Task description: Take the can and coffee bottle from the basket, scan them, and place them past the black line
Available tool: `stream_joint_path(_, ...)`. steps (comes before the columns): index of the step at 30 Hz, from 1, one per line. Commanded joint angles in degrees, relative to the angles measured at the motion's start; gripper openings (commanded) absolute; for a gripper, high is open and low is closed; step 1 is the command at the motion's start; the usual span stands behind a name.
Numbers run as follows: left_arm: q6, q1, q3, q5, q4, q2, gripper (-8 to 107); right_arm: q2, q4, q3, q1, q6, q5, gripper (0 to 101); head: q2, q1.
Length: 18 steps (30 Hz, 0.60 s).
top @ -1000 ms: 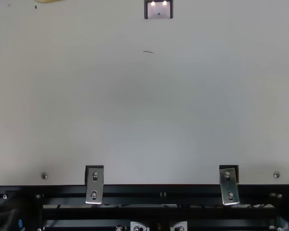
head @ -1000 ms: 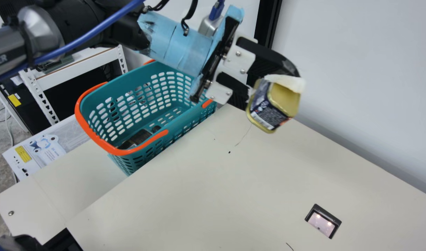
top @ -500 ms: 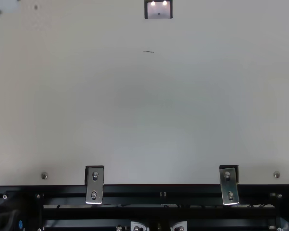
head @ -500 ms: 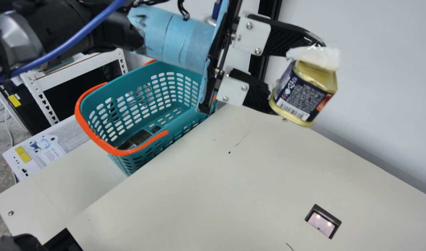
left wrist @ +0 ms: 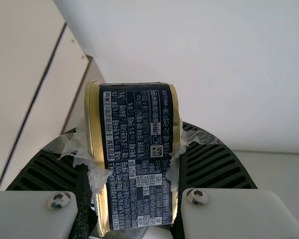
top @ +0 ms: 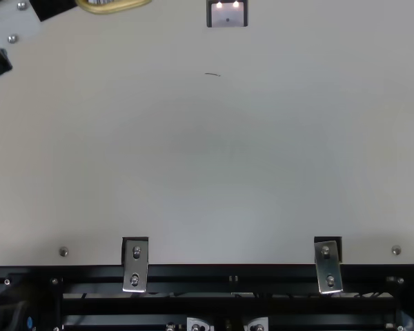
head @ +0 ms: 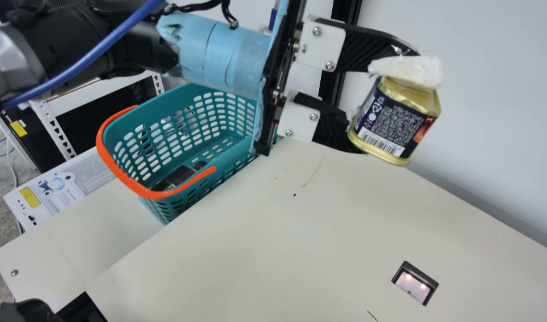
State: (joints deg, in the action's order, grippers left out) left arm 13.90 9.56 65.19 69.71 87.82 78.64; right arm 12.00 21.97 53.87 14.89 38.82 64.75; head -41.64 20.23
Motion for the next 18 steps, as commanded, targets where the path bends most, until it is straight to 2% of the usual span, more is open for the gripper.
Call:
stream_joint_path(1, 1.5, 0.1, -3.7, 0.2, 4.5, -2.2, 10, 0.0, 0.0, 0.0, 0.0, 0.0, 0.0, 101, -0.6, 0.6)
stream_joint_path(7, 5.5, 2.0, -10.7, 0.2, 10.4, -8.3, 10, 0.0, 0.0, 0.0, 0.0, 0.0, 0.0, 101, -0.6, 0.6)
stream_joint_path(11, 7.6, 5.2, -14.7, 0.2, 9.4, -11.7, 10, 0.0, 0.0, 0.0, 0.0, 0.0, 0.0, 101, -0.6, 0.6)
stream_joint_path(12, 7.0, 4.0, -12.6, 0.3, 10.5, -10.5, 10, 0.0, 0.0, 0.0, 0.0, 0.0, 0.0, 101, -0.6, 0.6)
stream_joint_path(14, 7.6, 5.1, -14.4, 0.3, 9.7, -11.7, 10, 0.0, 0.0, 0.0, 0.0, 0.0, 0.0, 101, -0.6, 0.6)
stream_joint_path(18, 7.6, 5.1, -14.7, 0.2, 9.7, -11.8, 10, 0.0, 0.0, 0.0, 0.0, 0.0, 0.0, 101, -0.6, 0.6)
